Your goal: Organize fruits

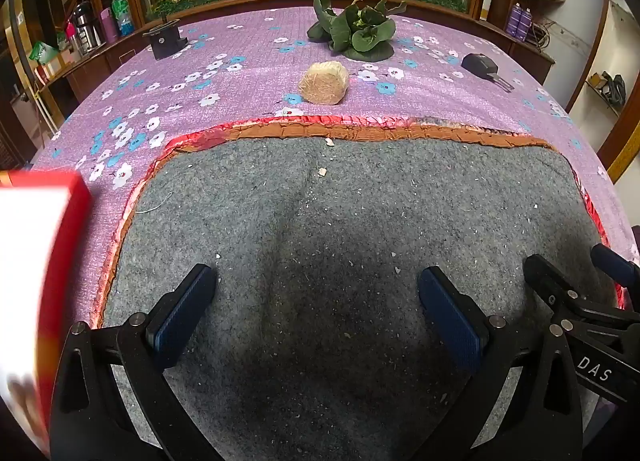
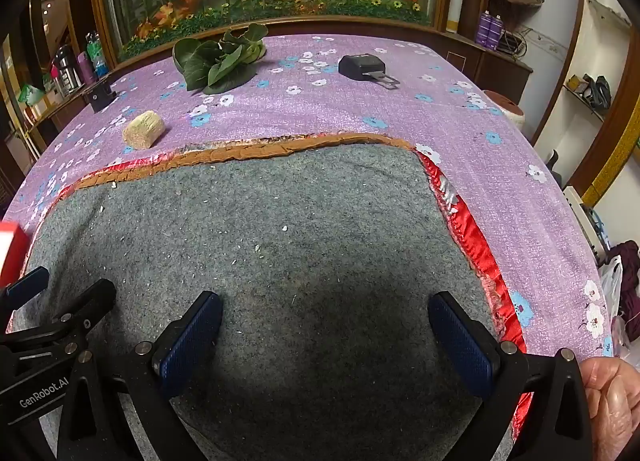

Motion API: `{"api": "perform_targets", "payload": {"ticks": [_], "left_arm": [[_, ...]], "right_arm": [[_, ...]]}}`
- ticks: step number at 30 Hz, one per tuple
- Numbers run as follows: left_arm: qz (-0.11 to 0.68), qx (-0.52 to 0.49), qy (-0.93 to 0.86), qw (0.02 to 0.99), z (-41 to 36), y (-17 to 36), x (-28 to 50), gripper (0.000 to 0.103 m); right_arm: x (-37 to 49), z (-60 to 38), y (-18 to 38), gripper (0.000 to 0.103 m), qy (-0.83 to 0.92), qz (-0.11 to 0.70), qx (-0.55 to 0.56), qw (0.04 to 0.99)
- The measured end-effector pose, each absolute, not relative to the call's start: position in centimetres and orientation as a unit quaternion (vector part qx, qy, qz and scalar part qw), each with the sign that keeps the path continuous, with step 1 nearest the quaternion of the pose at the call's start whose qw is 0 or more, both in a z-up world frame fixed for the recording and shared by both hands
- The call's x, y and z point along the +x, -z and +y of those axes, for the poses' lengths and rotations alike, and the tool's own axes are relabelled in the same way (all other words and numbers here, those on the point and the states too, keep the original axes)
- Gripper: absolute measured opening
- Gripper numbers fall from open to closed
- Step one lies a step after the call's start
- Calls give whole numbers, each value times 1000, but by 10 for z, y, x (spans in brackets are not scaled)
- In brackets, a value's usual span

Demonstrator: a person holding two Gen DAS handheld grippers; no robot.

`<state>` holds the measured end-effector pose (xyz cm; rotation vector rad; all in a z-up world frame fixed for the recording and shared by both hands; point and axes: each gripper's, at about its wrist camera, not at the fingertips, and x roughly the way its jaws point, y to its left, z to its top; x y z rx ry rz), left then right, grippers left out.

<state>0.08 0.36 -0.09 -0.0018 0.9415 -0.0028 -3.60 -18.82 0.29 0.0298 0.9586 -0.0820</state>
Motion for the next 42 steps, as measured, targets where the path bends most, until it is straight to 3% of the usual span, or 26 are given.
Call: {"api": "perform_targets", "payload": {"ticks": [42], "left_arm": [[453,0,2,891,5,0,-2,103]], "right_arm": [[-36,-187,-4,103,40,461,14,886]]}}
